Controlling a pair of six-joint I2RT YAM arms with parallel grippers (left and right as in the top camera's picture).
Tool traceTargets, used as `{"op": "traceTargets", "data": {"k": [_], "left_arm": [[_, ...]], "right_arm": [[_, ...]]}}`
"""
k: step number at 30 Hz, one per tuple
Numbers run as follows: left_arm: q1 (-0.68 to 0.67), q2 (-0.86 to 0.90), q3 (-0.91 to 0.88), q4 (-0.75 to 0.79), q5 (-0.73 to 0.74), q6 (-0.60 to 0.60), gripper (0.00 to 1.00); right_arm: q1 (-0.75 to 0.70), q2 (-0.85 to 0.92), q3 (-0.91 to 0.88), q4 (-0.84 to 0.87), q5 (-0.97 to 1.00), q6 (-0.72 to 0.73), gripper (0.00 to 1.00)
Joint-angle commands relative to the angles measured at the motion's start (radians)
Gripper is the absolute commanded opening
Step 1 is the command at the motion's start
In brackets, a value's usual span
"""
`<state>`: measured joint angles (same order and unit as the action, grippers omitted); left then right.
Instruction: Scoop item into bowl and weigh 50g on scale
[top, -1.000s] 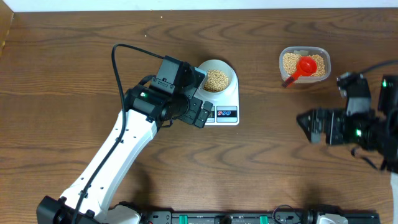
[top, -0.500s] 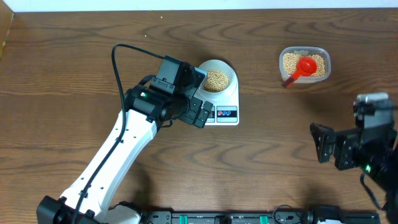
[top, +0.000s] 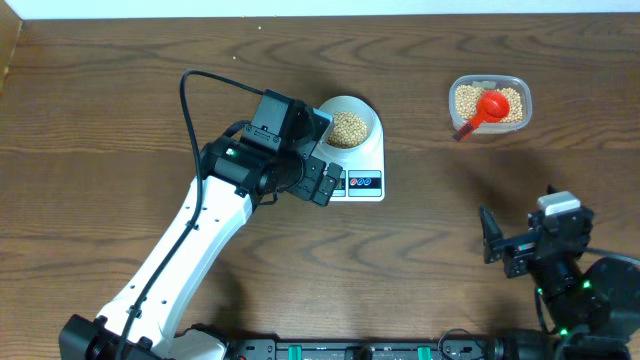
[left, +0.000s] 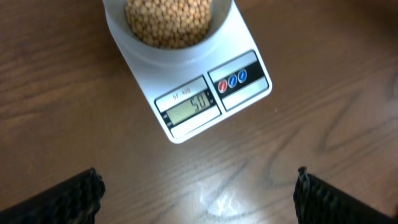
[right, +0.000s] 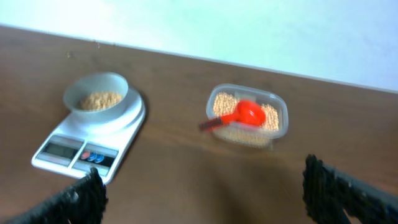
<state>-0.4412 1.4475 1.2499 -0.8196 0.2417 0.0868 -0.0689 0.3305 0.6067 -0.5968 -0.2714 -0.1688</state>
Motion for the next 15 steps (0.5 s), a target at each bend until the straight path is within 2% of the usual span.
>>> {"op": "traceTargets", "data": {"k": [1,8,15], "left_arm": [[0.002,0.003,-0.004,-0.003,0.009,0.018,0.99],[0.002,0.003,-0.004,-0.003,0.009,0.018,1.00],[0.002,0.003,-0.004,-0.003,0.009,0.018,1.00]], "right_arm": [[0.005,-0.082,-0.138,0.113,-0.011,-0.012,0.99],[0.017,-0.194,-0.359,0.357,-0.023,-0.012,0.99],[0.042,-0.270,-0.509,0.492,-0.023,-0.012,0.99]]}}
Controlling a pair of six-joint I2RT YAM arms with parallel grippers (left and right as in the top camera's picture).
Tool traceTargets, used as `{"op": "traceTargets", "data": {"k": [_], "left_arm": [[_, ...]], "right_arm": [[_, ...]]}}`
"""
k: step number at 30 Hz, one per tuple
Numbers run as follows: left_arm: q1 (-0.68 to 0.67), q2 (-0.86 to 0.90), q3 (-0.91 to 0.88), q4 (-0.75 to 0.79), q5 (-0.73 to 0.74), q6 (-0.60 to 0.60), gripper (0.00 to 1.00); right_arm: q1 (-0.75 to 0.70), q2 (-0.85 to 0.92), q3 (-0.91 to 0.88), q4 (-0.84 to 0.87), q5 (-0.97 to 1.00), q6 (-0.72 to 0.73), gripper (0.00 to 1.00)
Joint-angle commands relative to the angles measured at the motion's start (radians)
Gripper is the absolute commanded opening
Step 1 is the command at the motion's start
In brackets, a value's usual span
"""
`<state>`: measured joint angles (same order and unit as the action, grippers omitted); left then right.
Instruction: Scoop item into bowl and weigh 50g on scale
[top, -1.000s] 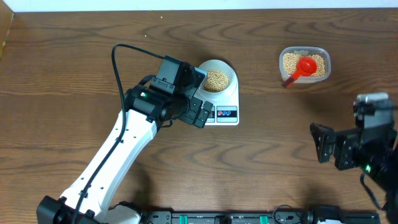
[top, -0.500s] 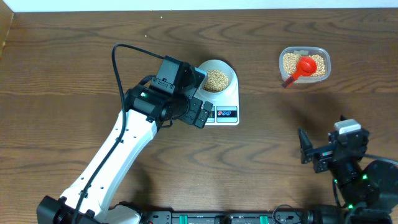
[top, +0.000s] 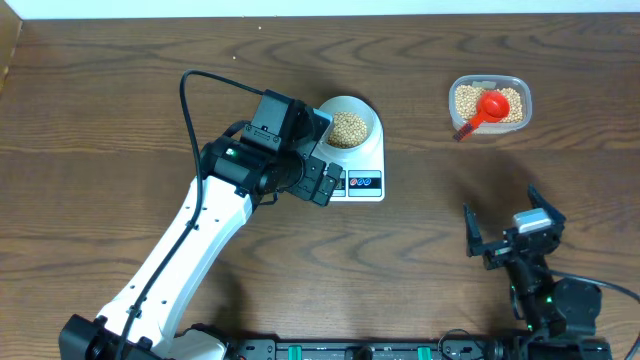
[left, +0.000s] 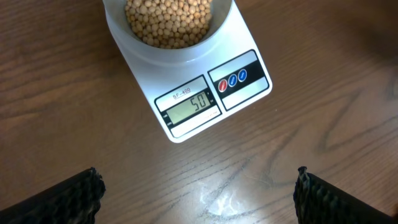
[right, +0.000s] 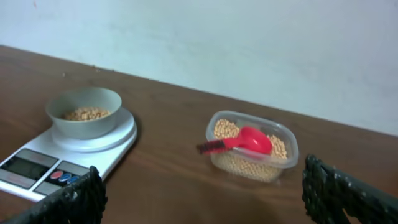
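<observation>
A white scale (top: 360, 172) carries a grey bowl (top: 348, 127) filled with beans; its display (left: 191, 106) reads 50. My left gripper (left: 198, 193) hangs open above the table just in front of the scale, holding nothing. A clear tub of beans (top: 489, 104) at the back right has a red scoop (top: 487, 108) lying in it. My right gripper (top: 505, 225) is open and empty near the front right, facing the tub (right: 252, 145) and scale (right: 59, 155).
The wooden table (top: 120, 120) stretches bare to the left. A pale wall (right: 217, 43) rises behind the table's far edge. A black cable (top: 200, 85) loops off the left arm.
My right arm has drawn back toward the front edge and its camera has tilted up, showing more wall. The left gripper and scale are unchanged; the display is sharper at 50.
</observation>
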<state>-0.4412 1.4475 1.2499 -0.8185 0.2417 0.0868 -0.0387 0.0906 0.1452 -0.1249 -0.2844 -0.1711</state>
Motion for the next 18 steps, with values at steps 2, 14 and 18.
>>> {"op": "traceTargets", "data": {"k": [2,14,18], "left_arm": [[0.002,0.003,-0.004,-0.004,0.009,0.018,0.99],[0.002,0.003,-0.004,-0.004,0.009,0.018,1.00],[0.002,0.003,-0.004,-0.004,0.009,0.018,1.00]], "right_arm": [[0.015,-0.055,-0.085,0.041,-0.010,-0.010,0.99],[0.014,-0.085,-0.140,0.072,0.045,-0.010,0.99],[0.014,-0.086,-0.140,0.073,0.043,-0.010,0.99]]}}
